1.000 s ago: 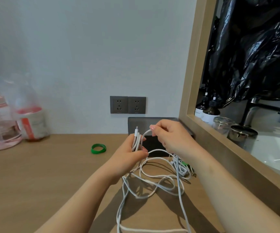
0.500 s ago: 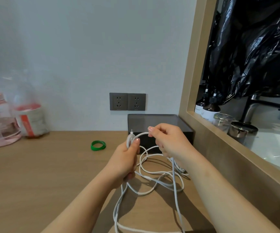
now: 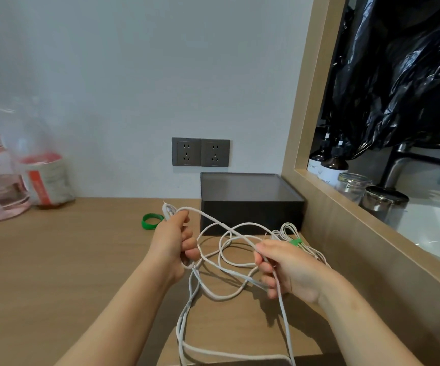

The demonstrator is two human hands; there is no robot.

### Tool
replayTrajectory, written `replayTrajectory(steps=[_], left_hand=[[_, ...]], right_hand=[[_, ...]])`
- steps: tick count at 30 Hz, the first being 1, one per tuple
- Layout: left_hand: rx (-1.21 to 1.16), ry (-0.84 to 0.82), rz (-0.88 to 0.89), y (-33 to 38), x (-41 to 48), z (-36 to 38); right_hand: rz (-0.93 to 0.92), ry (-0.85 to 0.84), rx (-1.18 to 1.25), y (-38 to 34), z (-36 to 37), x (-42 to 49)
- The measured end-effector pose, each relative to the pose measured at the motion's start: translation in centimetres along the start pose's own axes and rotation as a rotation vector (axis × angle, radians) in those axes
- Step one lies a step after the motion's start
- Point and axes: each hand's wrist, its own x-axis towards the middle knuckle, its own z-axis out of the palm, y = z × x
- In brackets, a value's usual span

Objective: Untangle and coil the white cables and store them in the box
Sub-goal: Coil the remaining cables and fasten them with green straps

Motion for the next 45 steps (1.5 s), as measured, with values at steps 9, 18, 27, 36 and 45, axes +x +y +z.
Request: replayTrajectory(steps=[9,18,27,36,45], left_hand=[[0.405,-0.022,0.149,-1.9,-0.2,0.5],[0.063,-0.026,-0.089,-0.4,-0.4,0.8],[0.076,0.014,-0.022,0.0,-0.6,1.1],[0.039,-0.005,-0.062,0.4,-0.7,0.4],[-0.082,-0.042,-0.115,0.2,-0.1,0.2]], right_hand=[[-0.508,0.617,-0.357,-4.2,1.4,1.3],[-0.702,0.405,-0.782,-1.6,5.1,2.1],[-0.717,0.267,-0.900,-0.8,6.3,1.7],[-0.706,0.288,-0.869,-0.3,6.4,1.8],[-0.725,0.288,-0.785,-0.1,6.6,1.9]])
